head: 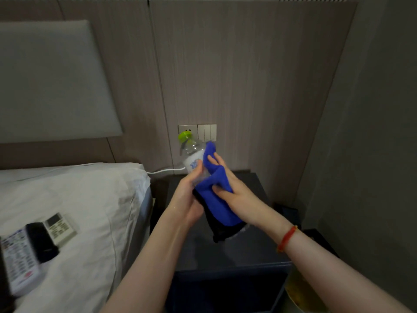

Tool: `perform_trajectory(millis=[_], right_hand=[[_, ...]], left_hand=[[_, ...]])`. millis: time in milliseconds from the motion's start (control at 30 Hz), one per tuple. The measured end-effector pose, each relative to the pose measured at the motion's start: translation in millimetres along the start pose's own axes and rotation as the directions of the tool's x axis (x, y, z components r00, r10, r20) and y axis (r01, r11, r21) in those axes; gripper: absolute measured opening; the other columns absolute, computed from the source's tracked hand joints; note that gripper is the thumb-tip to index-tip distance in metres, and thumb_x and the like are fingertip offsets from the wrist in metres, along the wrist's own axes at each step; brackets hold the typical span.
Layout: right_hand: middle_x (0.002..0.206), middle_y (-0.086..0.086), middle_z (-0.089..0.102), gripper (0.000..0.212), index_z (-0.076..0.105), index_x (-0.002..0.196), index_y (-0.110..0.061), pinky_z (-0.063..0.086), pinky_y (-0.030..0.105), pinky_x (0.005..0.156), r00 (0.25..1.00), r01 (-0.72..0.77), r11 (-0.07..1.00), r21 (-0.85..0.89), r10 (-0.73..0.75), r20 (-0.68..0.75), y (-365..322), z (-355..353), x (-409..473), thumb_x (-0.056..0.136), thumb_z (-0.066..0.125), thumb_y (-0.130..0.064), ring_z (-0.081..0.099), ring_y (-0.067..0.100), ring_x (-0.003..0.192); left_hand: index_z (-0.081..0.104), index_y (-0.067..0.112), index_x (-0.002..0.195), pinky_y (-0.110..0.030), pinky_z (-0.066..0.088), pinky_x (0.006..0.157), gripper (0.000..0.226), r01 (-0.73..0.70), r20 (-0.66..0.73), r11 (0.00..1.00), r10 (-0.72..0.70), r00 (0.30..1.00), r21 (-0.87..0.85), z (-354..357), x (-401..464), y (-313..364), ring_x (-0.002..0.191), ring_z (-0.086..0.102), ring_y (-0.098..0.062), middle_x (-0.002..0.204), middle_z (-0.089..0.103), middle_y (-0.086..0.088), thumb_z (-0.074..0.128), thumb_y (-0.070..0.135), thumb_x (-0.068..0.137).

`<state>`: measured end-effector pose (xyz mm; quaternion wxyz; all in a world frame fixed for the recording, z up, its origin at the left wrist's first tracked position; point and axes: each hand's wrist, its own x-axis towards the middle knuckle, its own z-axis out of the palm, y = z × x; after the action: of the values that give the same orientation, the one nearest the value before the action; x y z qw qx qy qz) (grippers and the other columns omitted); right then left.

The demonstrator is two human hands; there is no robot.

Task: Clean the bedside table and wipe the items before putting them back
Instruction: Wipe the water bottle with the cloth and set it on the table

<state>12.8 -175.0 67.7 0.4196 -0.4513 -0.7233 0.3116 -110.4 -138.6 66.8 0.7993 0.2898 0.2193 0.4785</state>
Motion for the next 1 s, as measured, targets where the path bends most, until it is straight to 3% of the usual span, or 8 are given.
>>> perform_trajectory(millis=[267, 433, 533, 633, 700, 800, 900, 1000], right_hand=[[0.154, 0.0, 0.019, 0.072, 0.035, 0.14, -0.011, -0.002, 0.025, 0.113, 0.996, 0.067, 0.992, -0.103, -0.061, 0.06, -24.2, -20.4, 38.6, 0.071, 0.049, 0.005, 0.0, 0.017, 0.144], [0.15, 0.008, 0.029, 0.069, 0.035, 0.138, 0.0, 0.02, 0.008, 0.106, 0.998, -0.001, 0.979, 0.204, 0.015, -0.068, -30.8, -16.8, 41.5, 0.07, 0.039, 0.011, 0.02, 0.015, 0.141], [0.138, 0.017, 0.046, 0.06, 0.039, 0.134, 0.005, 0.033, 0.024, 0.105, 0.956, -0.046, 0.791, 0.611, 0.212, -0.203, -19.0, -12.1, 41.2, 0.078, 0.027, 0.021, 0.045, 0.023, 0.126], [0.09, 0.016, 0.065, 0.033, 0.049, 0.123, 0.0, 0.051, 0.033, 0.073, 0.846, -0.188, 0.508, 0.841, 0.519, -0.125, -3.8, -4.8, 37.6, 0.093, 0.041, -0.008, 0.063, 0.024, 0.079], [0.077, 0.005, 0.071, 0.027, 0.059, 0.103, -0.011, 0.054, 0.026, 0.064, 0.86, -0.272, 0.561, 0.782, 0.507, -0.065, 4.1, 2.7, 27.7, 0.097, 0.039, -0.027, 0.068, 0.017, 0.069], [0.103, 0.009, 0.067, 0.026, 0.059, 0.094, -0.019, 0.05, 0.025, 0.085, 0.904, -0.25, 0.775, 0.581, 0.402, -0.148, 8.9, 14.2, 14.3, 0.099, 0.034, -0.025, 0.064, 0.017, 0.094], [0.118, 0.003, 0.06, 0.017, 0.057, 0.108, -0.021, 0.046, 0.018, 0.094, 0.961, -0.206, 0.875, 0.438, 0.264, -0.076, 13.0, 23.0, -4.8, 0.096, 0.044, -0.018, 0.058, 0.011, 0.106], [0.125, -0.007, 0.057, 0.052, 0.043, 0.131, -0.025, 0.044, 0.028, 0.099, 0.974, -0.222, 0.967, 0.127, 0.225, -0.009, 13.0, 24.8, -17.6, 0.084, 0.064, -0.03, 0.054, 0.007, 0.113]], left_hand=[[0.064, 0.008, 0.114, -0.033, 0.058, 0.068, 0.032, 0.159, 0.114, 0.987, -0.159, 0.981, 0.008, -5.1, 1.0, -5.2, 0.091, 0.07, -0.023, 0.105, 0.071, -0.011, 0.044, 0.019, 0.091], [0.07, 0.012, 0.108, -0.041, 0.051, 0.085, 0.038, 0.16, 0.08, 0.971, -0.176, 0.981, 0.177, -9.5, 0.5, -0.2, 0.092, 0.069, -0.025, 0.109, 0.071, -0.012, 0.06, 0.032, 0.078], [0.076, 0.013, 0.095, -0.037, 0.057, 0.071, 0.032, 0.17, 0.08, 0.963, -0.19, 0.978, 0.21, -13.5, -1.0, -2.4, 0.084, 0.072, -0.023, 0.098, 0.073, -0.01, 0.063, 0.034, 0.075], [0.077, 0.013, 0.092, -0.037, 0.058, 0.066, 0.031, 0.169, 0.085, 0.962, -0.191, 0.978, 0.215, -14.9, -3.3, -2.3, 0.083, 0.072, -0.026, 0.096, 0.074, -0.013, 0.063, 0.035, 0.074], [0.073, 0.013, 0.103, -0.04, 0.057, 0.071, 0.039, 0.129, 0.059, 0.959, -0.148, 0.987, 0.254, -11.0, -2.1, -1.2, 0.089, 0.071, -0.028, 0.101, 0.073, -0.013, 0.064, 0.037, 0.073], [0.058, 0.008, 0.121, -0.034, 0.059, 0.066, 0.058, 0.038, -0.019, 0.964, -0.034, 0.999, 0.262, -4.4, 2.1, 1.4, 0.082, 0.072, -0.023, 0.096, 0.073, -0.013, 0.064, 0.033, 0.068], [0.049, 0.004, 0.13, -0.034, 0.058, 0.068, 0.069, 0.012, -0.083, 0.973, 0.008, 0.997, 0.232, -5.9, 1.8, 6.4, 0.089, 0.068, -0.025, 0.114, 0.065, -0.019, 0.065, 0.031, 0.068], [0.049, 0.007, 0.13, -0.035, 0.055, 0.071, 0.067, -0.012, -0.123, 0.988, 0.032, 0.992, 0.156, -11.3, 1.0, 9.0, 0.093, 0.066, -0.026, 0.119, 0.062, -0.018, 0.067, 0.03, 0.069]])
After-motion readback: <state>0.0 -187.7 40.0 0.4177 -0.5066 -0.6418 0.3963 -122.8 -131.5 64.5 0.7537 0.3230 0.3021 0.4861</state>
